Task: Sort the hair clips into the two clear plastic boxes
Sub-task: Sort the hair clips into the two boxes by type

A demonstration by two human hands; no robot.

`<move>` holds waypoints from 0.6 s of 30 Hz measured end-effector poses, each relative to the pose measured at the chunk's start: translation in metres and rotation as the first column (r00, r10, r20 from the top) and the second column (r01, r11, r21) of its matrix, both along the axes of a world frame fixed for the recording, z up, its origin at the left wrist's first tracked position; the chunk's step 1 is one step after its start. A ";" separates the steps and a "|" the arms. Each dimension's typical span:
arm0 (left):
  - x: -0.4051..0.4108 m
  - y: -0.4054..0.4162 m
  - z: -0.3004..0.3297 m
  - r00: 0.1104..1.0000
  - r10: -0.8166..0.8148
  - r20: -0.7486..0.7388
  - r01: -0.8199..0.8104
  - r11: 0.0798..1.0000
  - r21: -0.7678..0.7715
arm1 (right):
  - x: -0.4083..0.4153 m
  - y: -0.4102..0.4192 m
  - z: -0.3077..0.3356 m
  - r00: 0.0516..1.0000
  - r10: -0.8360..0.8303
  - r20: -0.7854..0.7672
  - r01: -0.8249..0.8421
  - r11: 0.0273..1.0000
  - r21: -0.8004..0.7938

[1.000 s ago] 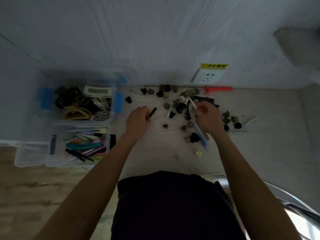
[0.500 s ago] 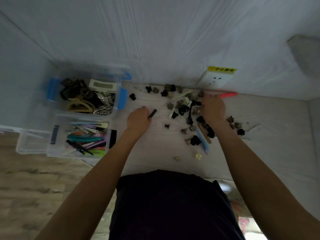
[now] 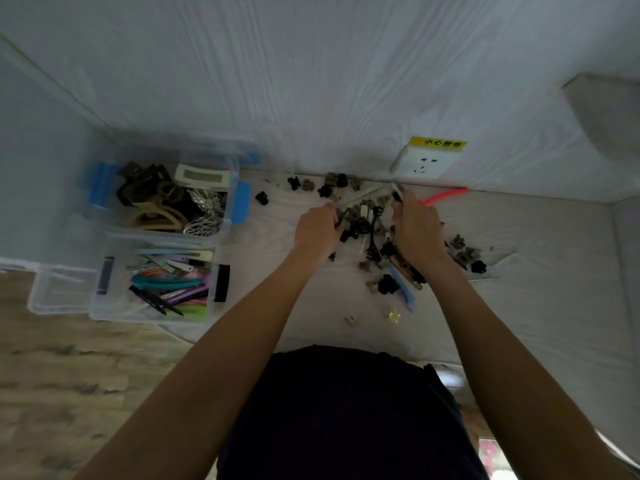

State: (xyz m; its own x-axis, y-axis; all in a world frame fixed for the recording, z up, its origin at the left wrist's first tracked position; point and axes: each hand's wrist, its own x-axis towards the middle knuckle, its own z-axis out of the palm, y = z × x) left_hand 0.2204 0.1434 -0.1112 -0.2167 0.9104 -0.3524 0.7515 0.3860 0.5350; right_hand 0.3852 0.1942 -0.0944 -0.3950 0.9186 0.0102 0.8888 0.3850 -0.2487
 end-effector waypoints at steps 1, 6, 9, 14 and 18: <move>0.001 0.003 0.000 1.000 -0.003 -0.013 0.003 1.000 -0.002 | -0.003 -0.002 0.002 0.999 0.009 0.044 -0.009 1.000 -0.012; 0.001 0.004 0.003 0.995 -0.066 -0.081 0.061 0.996 -0.063 | -0.014 -0.011 -0.003 0.988 -0.027 0.149 0.046 0.990 -0.131; -0.007 -0.012 0.000 0.991 -0.074 -0.111 0.066 0.995 -0.071 | -0.013 -0.017 -0.009 0.972 -0.033 0.231 0.078 0.979 -0.188; -0.027 -0.040 -0.005 0.998 -0.024 -0.065 0.022 0.999 -0.023 | -0.019 -0.024 -0.012 0.941 -0.093 0.324 0.149 0.977 -0.150; -0.041 -0.049 -0.005 1.000 0.016 -0.019 -0.015 0.999 0.037 | -0.031 -0.029 -0.015 0.940 -0.064 0.335 0.116 0.984 -0.138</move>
State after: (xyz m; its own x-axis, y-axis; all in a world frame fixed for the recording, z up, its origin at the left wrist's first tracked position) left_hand 0.1793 0.0941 -0.1165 -0.2378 0.9190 -0.3146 0.7560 0.3784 0.5341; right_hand 0.3540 0.1656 -0.1096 -0.2682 0.9306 -0.2491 0.9599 0.2800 0.0127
